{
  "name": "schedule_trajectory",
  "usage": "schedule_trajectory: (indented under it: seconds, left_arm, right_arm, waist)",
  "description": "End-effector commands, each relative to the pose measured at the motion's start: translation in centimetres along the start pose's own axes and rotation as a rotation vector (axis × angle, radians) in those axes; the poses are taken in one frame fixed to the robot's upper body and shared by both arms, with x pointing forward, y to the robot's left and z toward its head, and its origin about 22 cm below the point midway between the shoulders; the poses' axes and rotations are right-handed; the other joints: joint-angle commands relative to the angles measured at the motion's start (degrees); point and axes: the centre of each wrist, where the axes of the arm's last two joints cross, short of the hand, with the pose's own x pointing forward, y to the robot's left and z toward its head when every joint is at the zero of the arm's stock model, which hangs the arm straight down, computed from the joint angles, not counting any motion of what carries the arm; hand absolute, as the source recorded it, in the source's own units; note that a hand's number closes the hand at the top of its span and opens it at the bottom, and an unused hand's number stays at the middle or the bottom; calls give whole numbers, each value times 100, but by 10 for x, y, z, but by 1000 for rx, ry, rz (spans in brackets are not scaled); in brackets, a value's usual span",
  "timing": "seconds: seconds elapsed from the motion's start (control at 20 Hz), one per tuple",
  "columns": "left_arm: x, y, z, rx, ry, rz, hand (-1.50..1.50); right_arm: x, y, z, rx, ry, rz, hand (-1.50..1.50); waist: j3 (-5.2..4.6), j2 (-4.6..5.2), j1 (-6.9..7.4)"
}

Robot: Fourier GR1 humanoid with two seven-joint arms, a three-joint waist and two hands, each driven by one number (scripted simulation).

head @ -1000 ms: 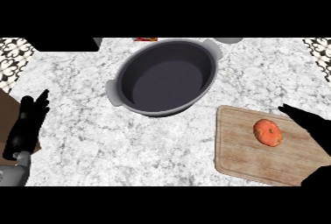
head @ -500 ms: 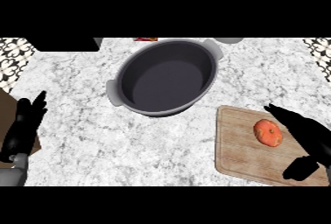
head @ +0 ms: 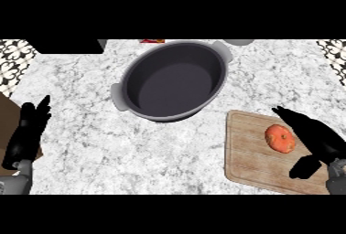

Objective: Pick the squash from the cutting board and place it in the pot

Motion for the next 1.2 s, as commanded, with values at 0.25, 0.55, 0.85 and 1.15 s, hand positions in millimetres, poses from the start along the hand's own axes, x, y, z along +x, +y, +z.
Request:
schedule_trajectory:
  seconds: [0.25, 0.55, 0.85, 1.15]
  left_arm:
    - [-4, 3, -2, 2, 12, -4, 0]
    - [-12, 19, 2, -7, -3, 0, 0]
    - [-7, 9, -13, -2, -7, -2, 0]
    - [7, -1, -5, 7, 3, -1, 0]
  right_arm:
    - [-3, 12, -17, 68, 17, 7, -150]
    - [-15, 14, -26, 72, 28, -47, -150]
    - [-12, 29, -37, 91, 29, -28, -150]
    - [-6, 42, -63, 118, -14, -48, 150]
  waist:
    - [-1, 0, -4]
    - [-1, -1, 6]
    - [-1, 1, -11]
    - [0, 4, 16]
